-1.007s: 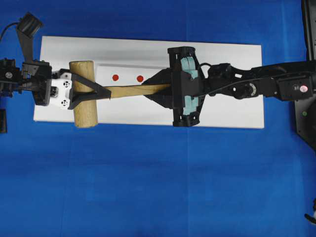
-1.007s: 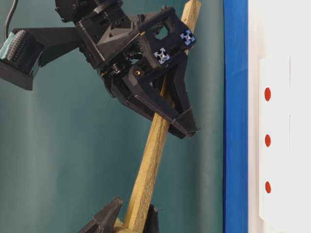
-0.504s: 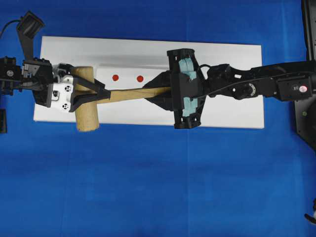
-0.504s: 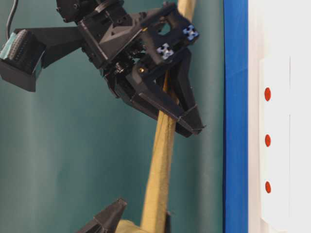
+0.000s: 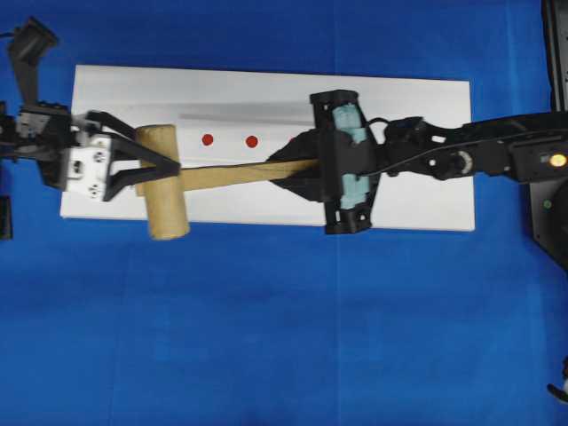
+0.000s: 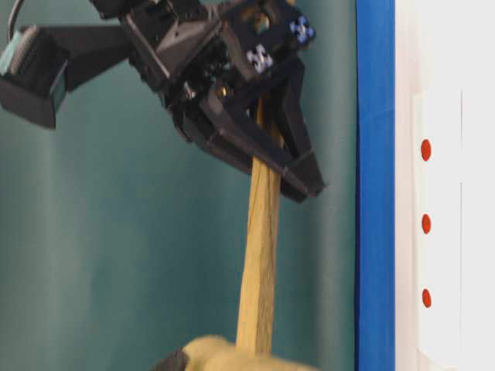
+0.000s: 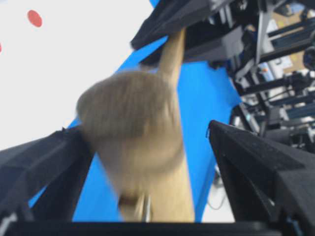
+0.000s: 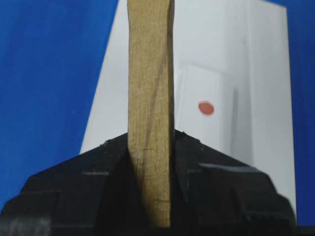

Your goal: Hit the mark with a hammer.

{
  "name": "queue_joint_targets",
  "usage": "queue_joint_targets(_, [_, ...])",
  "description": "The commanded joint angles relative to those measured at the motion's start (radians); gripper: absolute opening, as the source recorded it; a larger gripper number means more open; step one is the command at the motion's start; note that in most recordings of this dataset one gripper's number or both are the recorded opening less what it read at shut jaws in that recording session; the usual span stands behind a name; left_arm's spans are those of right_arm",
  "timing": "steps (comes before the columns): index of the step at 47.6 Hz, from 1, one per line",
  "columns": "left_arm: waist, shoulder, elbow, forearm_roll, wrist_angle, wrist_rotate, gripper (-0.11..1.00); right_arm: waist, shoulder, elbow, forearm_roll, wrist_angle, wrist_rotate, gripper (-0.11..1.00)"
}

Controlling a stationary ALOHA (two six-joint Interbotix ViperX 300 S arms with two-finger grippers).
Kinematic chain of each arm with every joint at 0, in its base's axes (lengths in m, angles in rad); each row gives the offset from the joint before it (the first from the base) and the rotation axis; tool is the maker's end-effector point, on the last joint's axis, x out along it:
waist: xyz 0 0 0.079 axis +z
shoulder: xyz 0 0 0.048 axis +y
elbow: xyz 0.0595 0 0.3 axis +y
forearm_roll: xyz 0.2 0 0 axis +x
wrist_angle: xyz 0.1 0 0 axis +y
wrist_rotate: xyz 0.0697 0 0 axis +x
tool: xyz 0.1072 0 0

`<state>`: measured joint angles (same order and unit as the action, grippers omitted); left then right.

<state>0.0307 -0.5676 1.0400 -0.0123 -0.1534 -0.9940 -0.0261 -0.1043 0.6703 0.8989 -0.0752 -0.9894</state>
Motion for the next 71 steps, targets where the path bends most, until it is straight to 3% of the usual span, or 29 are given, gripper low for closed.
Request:
queue_joint_targets(1, [0.002, -0.052, 0.009, -0.002, 0.017, 0.000, 0.89, -0.005, -0.058, 0.008, 0.011, -0.008, 0.005, 0.06])
queue_joint_targets(15, [0.002, -0.215, 0.064, 0.000, 0.176, 0.000, 0.89, -0.005, -0.114, 0.066, 0.043, -0.009, 0.005, 0.06])
queue_joint_targets(26, [0.002, -0.275, 0.074, 0.000, 0.196, 0.009, 0.89, -0.005, -0.109, 0.061, 0.055, -0.008, 0.009, 0.06])
queue_joint_targets(31, [0.006, -0.275, 0.075, 0.009, 0.196, 0.034, 0.89, 0.000, -0.103, 0.057, 0.084, 0.003, 0.029, 0.06])
queue_joint_targets(36, [0.017, -0.268, 0.075, 0.017, 0.196, 0.117, 0.88, 0.018, -0.098, 0.054, 0.138, 0.025, 0.075, 0.06])
queue_joint_targets(40, [0.026, -0.261, 0.075, 0.018, 0.196, 0.222, 0.88, 0.052, -0.091, 0.054, 0.164, 0.031, 0.107, 0.06])
queue_joint_targets(46, [0.038, -0.249, 0.074, 0.017, 0.193, 0.380, 0.87, 0.140, -0.075, 0.049, 0.181, 0.012, 0.149, 0.06])
queue_joint_targets(55, [0.081, -0.241, 0.075, 0.017, 0.193, 0.538, 0.84, 0.273, -0.023, 0.046, 0.247, -0.104, 0.184, 0.06])
queue_joint_targets(63, [0.098, -0.244, 0.077, 0.015, 0.190, 0.611, 0.83, 0.356, 0.018, 0.037, 0.333, -0.195, 0.186, 0.06])
queue_joint_targets(71, [0.098, -0.247, 0.078, 0.012, 0.190, 0.621, 0.83, 0.397, 0.048, 0.020, 0.377, -0.213, 0.184, 0.06])
